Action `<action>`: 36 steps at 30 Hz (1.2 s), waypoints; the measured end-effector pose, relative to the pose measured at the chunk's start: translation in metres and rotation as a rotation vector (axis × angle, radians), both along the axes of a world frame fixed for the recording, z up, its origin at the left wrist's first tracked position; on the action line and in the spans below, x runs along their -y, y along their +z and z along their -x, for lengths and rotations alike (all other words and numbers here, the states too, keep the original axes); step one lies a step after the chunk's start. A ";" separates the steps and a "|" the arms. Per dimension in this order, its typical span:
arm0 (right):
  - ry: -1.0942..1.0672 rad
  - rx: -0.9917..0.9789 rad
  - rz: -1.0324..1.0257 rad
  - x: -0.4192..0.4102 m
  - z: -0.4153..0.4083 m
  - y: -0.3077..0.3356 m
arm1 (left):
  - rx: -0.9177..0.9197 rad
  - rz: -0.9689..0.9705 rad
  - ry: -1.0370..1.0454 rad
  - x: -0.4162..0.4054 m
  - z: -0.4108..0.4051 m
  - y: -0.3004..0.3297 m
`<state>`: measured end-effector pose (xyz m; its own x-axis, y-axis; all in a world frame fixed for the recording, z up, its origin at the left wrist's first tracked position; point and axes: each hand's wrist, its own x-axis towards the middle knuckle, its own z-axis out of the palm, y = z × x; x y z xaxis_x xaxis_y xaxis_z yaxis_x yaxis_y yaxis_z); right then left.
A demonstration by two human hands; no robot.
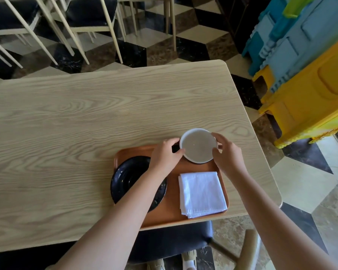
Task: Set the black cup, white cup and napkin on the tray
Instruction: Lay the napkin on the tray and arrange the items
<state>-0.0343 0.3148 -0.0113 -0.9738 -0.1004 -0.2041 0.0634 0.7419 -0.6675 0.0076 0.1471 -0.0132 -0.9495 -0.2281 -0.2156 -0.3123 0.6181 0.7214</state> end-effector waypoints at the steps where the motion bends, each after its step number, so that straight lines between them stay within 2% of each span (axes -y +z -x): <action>1: -0.006 0.005 0.014 0.000 0.000 0.000 | -0.006 -0.020 0.000 0.002 0.000 0.001; 15: 0.039 0.026 0.112 0.010 -0.019 0.001 | -0.058 -0.063 0.027 0.022 -0.028 -0.001; 22: 0.083 0.027 0.108 0.007 -0.019 -0.004 | -0.042 0.005 0.042 0.019 -0.030 -0.006; 24: 0.090 -0.007 0.109 0.003 -0.027 -0.003 | -0.097 0.071 0.108 0.012 -0.042 -0.006; 27: 0.122 -0.184 0.018 -0.012 -0.053 -0.004 | -0.332 0.239 0.150 -0.004 -0.072 -0.007; 29: 0.218 -0.348 -0.094 -0.027 -0.073 -0.012 | -0.413 0.274 0.025 -0.019 -0.094 -0.011; 31: 0.337 -0.440 -0.182 -0.042 -0.090 -0.024 | -0.406 0.310 -0.175 -0.037 -0.112 -0.020; 33: 0.451 -0.440 -0.273 -0.052 -0.102 -0.036 | -0.328 0.395 -0.343 -0.055 -0.124 -0.035; 36: 0.566 -0.345 -0.446 -0.058 -0.111 -0.052 | -0.147 0.475 -0.407 -0.069 -0.125 -0.049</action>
